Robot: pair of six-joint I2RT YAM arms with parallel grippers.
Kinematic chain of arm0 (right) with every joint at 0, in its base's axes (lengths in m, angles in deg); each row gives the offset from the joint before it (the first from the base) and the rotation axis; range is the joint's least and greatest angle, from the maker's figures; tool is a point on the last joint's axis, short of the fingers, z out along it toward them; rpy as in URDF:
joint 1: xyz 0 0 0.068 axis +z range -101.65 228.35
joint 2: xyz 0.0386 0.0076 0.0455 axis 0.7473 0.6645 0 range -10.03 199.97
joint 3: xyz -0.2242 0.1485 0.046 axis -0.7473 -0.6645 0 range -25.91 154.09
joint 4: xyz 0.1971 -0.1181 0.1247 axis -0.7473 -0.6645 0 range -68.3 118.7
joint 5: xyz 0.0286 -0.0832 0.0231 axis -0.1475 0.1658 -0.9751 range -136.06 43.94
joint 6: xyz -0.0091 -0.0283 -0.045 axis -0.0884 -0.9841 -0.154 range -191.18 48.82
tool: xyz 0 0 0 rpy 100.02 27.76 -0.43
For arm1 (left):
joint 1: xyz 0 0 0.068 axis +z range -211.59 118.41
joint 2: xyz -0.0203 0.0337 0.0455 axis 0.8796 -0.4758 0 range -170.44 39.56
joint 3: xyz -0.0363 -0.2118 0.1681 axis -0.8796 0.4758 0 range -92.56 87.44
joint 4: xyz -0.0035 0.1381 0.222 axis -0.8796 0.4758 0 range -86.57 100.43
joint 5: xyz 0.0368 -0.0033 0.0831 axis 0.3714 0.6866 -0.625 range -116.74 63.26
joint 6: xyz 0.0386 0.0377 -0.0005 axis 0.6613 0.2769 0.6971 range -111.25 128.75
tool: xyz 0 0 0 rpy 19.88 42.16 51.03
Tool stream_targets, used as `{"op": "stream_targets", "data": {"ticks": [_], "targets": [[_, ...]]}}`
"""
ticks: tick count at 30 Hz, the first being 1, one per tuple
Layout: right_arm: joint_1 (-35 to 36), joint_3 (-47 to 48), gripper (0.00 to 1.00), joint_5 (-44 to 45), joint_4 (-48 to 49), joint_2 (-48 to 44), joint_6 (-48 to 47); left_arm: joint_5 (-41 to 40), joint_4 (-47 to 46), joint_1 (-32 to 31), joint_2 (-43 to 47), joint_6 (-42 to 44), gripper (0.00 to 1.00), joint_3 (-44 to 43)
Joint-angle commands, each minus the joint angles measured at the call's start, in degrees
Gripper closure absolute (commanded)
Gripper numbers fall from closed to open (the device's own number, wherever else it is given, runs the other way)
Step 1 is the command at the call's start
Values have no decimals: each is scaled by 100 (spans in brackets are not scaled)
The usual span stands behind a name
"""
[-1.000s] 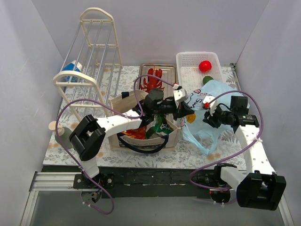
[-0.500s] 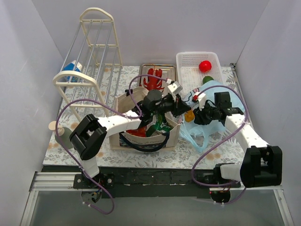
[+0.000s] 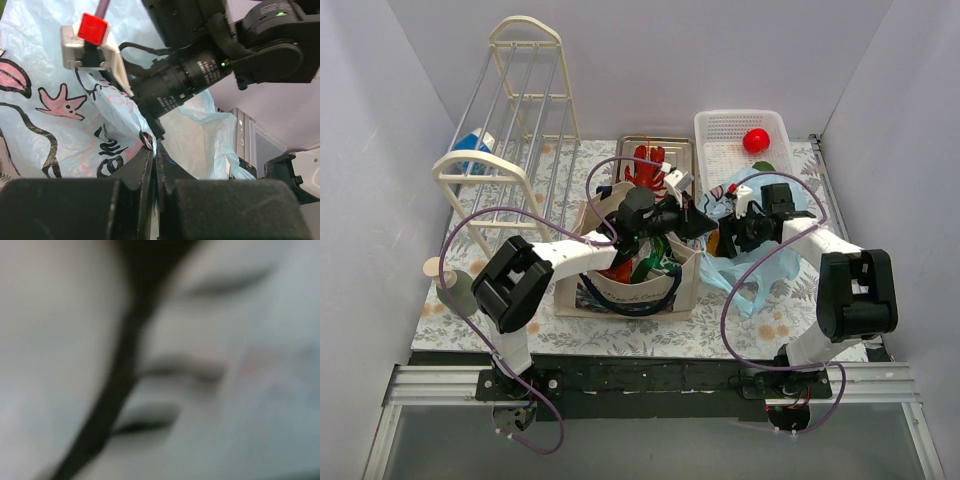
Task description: Untie the knot of the grocery bags and take out the mixed food
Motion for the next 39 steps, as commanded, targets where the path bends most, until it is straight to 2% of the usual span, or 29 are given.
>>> {"op": "stream_targets", "data": {"ticks": [1,5,7,10,11,13,14,18,19,21,22,39], "targets": [[206,197,14,28,310,283,354,256,208,16,-171,-50,100,214],[339,109,2,459,538,406,679,345,155,16,-171,-24,100,232],[391,12,2,696,740,424,819,353,172,16,-179,-59,100,214],[392,-163,11,1013,1013,424,970,345,181,7,-179,-76,100,214],[392,-190,20,961,1031,416,944,353,199,7,-162,-68,100,223],[392,-295,29,891,1110,311,856,345,251,-1,-144,-68,100,232],[400,-296,43,760,1101,284,734,336,269,-10,-136,-42,100,232],[365,-357,68,653,970,-128,478,319,392,-1,-39,99,100,241],[348,-383,78,627,943,-208,443,318,427,-10,-39,125,100,232],[304,-497,86,565,847,-462,346,318,462,-10,-30,135,100,214],[304,-524,98,530,777,-559,311,327,497,-1,-21,143,100,206],[269,-612,99,460,-832,-2773,-620,187,586,-10,76,389,100,267]]}}
